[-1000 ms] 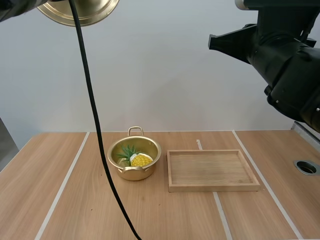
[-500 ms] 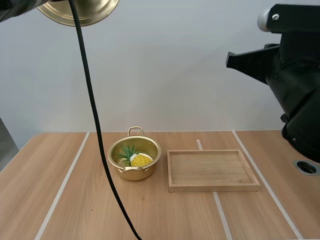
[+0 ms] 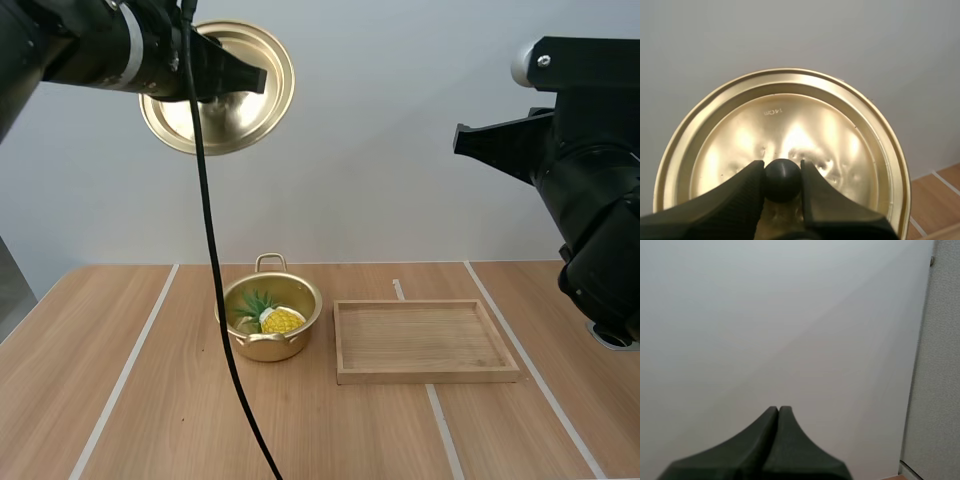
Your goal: Open the pot, put the pineapple inside, and close it
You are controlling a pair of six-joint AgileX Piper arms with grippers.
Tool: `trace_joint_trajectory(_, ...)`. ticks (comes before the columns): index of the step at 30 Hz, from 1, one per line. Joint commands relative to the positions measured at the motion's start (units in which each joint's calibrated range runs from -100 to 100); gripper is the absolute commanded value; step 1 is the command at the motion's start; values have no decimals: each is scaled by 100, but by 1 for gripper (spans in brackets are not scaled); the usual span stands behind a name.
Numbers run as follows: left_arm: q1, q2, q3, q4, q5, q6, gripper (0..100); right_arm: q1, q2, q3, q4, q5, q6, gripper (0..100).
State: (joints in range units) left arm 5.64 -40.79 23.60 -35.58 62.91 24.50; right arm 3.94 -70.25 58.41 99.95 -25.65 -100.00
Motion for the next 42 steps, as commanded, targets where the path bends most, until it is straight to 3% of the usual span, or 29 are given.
trace_joint_trajectory(1, 9, 176, 64, -16, 444, 72, 0, -23, -65, 19, 5, 266, 0, 0)
trace_joint_trajectory(21, 9, 995, 1757, -412, 534, 1190, 0, -23, -65, 19, 5, 543, 0, 0)
trace_joint_trajectory(42, 9, 2670, 1883, -981, 474, 2063, 0, -23, -65, 19, 5, 606, 0, 0)
